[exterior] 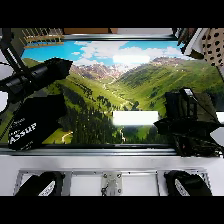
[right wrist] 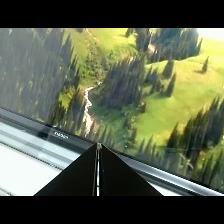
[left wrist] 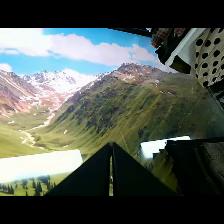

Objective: Fold the clothes and pants, and hang the long-sleeved shirts on hangers.

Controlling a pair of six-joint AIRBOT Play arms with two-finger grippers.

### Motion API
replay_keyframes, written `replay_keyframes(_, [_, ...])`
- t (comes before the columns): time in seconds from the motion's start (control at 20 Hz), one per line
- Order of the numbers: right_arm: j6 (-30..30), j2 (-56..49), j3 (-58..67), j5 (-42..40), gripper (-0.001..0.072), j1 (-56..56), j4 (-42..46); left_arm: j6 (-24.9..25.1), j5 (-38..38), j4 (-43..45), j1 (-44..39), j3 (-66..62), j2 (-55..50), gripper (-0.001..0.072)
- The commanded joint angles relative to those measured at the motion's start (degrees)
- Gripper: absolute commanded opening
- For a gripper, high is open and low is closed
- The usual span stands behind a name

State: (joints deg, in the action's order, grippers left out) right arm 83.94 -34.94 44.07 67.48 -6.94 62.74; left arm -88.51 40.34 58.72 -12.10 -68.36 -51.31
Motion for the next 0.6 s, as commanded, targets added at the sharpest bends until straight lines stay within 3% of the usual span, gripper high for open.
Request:
replay_keyframes(0.0, [0.02, -0.02, -0.09, 0.02, 0.0014, 0.02, 0.02, 0.02, -0.13, -0.02, 0.07, 0.02, 0.0, 0.0007])
replay_keyframes(0.55, [0.02, -0.02, -0.15, 0.02, 0.0014, 0.02, 0.0, 0.02, -0.57, 0.04, 0.07, 3.13, 0.04, 0.0007])
